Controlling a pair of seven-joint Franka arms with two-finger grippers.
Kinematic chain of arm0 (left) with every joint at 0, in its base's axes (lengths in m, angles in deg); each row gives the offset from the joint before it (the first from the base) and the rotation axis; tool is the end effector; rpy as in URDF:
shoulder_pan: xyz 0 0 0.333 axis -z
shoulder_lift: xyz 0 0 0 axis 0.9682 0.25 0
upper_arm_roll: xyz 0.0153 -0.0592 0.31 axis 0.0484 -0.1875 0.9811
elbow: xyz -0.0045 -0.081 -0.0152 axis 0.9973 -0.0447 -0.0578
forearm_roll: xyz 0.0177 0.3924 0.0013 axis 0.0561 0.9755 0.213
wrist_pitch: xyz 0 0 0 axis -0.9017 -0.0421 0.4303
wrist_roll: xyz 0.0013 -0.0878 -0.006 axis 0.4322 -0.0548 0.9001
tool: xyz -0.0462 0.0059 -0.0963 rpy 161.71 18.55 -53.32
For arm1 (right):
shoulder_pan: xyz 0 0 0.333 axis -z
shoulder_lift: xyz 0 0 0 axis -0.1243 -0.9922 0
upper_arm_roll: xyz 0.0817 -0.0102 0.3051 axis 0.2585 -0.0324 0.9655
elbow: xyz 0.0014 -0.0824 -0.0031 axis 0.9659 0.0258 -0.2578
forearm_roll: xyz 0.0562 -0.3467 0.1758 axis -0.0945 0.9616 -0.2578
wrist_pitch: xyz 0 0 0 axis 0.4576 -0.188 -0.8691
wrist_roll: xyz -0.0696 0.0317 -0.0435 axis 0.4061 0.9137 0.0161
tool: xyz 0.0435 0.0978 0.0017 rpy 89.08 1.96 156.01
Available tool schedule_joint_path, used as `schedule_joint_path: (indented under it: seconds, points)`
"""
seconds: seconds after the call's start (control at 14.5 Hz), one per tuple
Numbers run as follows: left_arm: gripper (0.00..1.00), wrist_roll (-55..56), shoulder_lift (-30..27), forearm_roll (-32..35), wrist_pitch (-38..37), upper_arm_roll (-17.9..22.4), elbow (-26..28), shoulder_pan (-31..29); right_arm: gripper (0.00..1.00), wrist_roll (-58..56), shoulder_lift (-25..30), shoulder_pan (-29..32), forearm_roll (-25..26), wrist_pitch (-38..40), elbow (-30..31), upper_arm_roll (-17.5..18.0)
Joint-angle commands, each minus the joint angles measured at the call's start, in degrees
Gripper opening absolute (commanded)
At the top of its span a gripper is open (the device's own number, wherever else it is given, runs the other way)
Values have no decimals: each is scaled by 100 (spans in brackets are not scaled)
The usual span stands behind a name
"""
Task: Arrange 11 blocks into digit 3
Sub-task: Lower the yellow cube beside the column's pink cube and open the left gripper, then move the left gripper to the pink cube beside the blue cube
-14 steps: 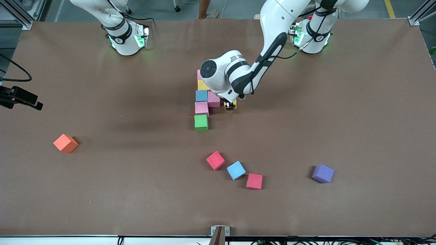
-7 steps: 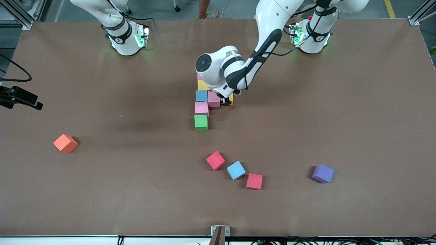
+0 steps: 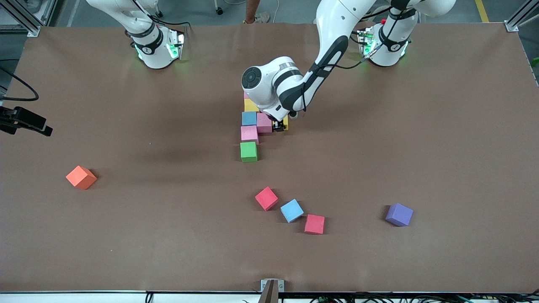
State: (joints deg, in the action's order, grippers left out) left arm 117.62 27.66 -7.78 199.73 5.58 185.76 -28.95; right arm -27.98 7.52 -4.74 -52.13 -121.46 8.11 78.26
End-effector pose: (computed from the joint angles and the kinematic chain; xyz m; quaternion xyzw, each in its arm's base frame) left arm 0.3568 -0.5349 0.1864 -0.7021 -0.6975 -0.0760 0.1214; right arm 0.5905 -0.0502 0.6251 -0.9986 0.0463 -0.0035 0.0267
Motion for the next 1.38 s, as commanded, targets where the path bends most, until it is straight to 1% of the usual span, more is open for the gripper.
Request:
schedule_joint_path:
  seconds: [0.0, 0.41, 0.62, 0.83, 1.03, 1.17, 1.31]
  points:
    - [100, 197, 3, 174, -69, 9, -73, 36, 100, -22, 126, 15, 97, 56, 65, 29]
    - [100, -145, -436, 112, -385, 0, -117, -34, 100, -22, 126, -3, 97, 56, 65, 29]
    - [100, -759, -752, 60, -727, 0, -117, -87, 100, -22, 126, -3, 97, 56, 65, 29]
    - [100, -1777, -981, -142, -772, 26, -117, -323, 100, -22, 126, -3, 106, 126, 65, 29]
    - [100, -3120, -921, -99, -624, 35, -353, -1270, 100, -22, 126, -12, 115, 117, 65, 29]
    - [100, -3982, -667, -64, -369, 35, -713, -1877, 100, -13, 134, -29, 106, 117, 56, 55]
    - [100, -4590, -315, -55, 192, 62, -934, -2265, 100, 4, 126, -73, 88, 117, 56, 81]
